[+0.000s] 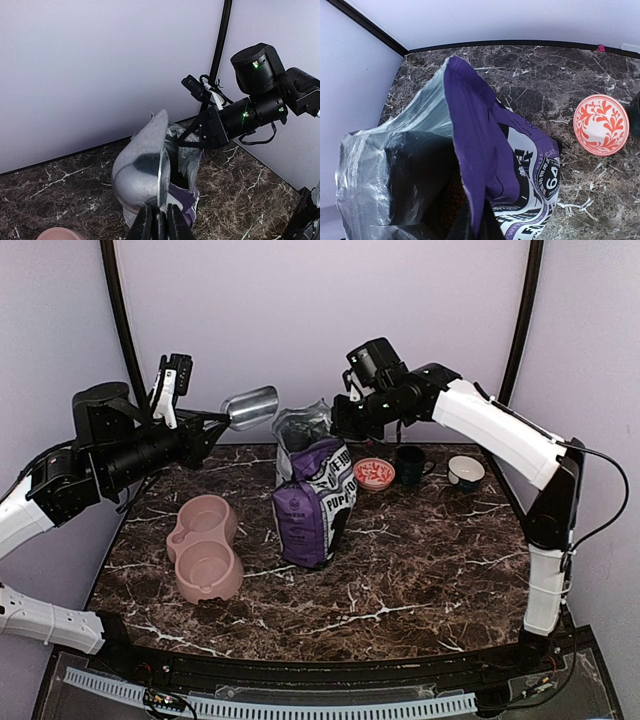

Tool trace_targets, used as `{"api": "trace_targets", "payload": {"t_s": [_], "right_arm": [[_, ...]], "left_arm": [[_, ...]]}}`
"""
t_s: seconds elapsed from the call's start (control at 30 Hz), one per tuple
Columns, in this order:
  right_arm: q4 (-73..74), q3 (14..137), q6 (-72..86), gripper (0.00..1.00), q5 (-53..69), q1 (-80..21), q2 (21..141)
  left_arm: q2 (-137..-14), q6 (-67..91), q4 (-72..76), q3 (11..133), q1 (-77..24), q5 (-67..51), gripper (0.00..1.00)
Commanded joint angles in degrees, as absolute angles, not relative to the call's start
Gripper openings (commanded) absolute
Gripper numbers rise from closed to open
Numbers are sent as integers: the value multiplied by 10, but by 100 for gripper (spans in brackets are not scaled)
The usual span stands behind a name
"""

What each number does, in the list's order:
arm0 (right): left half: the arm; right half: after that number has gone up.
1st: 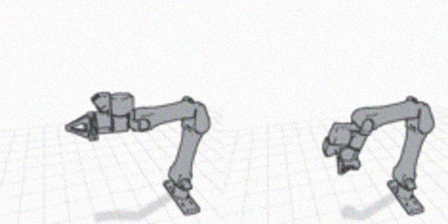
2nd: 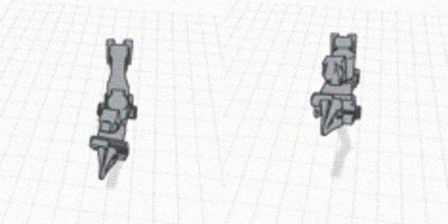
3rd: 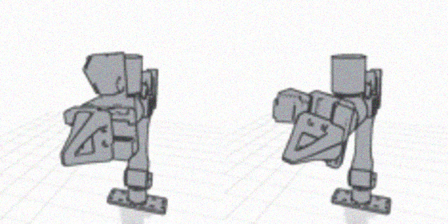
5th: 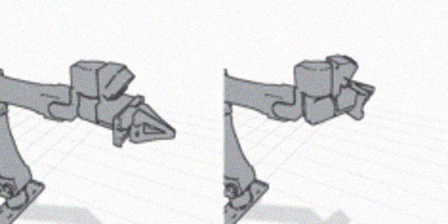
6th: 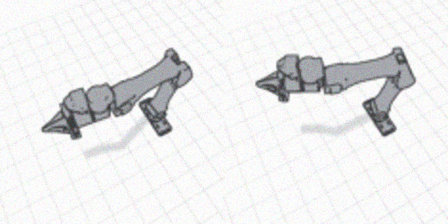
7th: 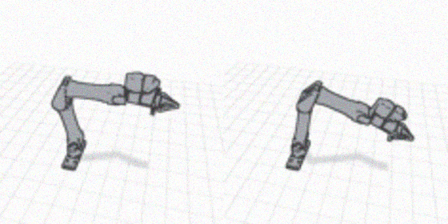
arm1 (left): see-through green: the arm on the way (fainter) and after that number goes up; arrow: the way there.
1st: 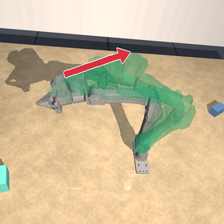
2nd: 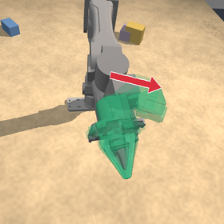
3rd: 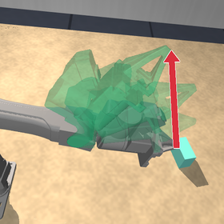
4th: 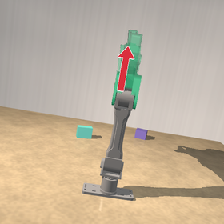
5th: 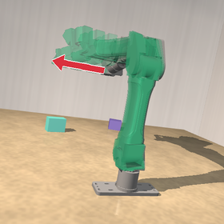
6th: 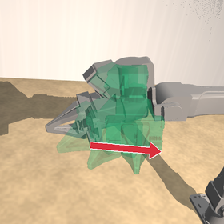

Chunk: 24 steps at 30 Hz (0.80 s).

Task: Serve the pet food
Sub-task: Move the pet food bag to the center of the board.

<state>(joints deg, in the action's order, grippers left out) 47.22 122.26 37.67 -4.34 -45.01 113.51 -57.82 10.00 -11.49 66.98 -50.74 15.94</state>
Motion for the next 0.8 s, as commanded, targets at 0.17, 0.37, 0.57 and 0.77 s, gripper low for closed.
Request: {"api": "trace_targets", "payload": {"t_s": [0.17,0.37,0.57,0.77], "right_arm": [[516,1216,327,0,-78,-450,1052],[547,1183,303,0,-100,-427,969],[550,1085,284,0,-92,-371,859],[560,1019,250,0,-87,-303,789]], "left_arm": [[-587,93,-114,691,-507,151,0],[-603,102,-128,717,-507,130,0],[-623,115,-124,727,-507,110,0],[-662,123,-122,749,-507,88,0]]}}
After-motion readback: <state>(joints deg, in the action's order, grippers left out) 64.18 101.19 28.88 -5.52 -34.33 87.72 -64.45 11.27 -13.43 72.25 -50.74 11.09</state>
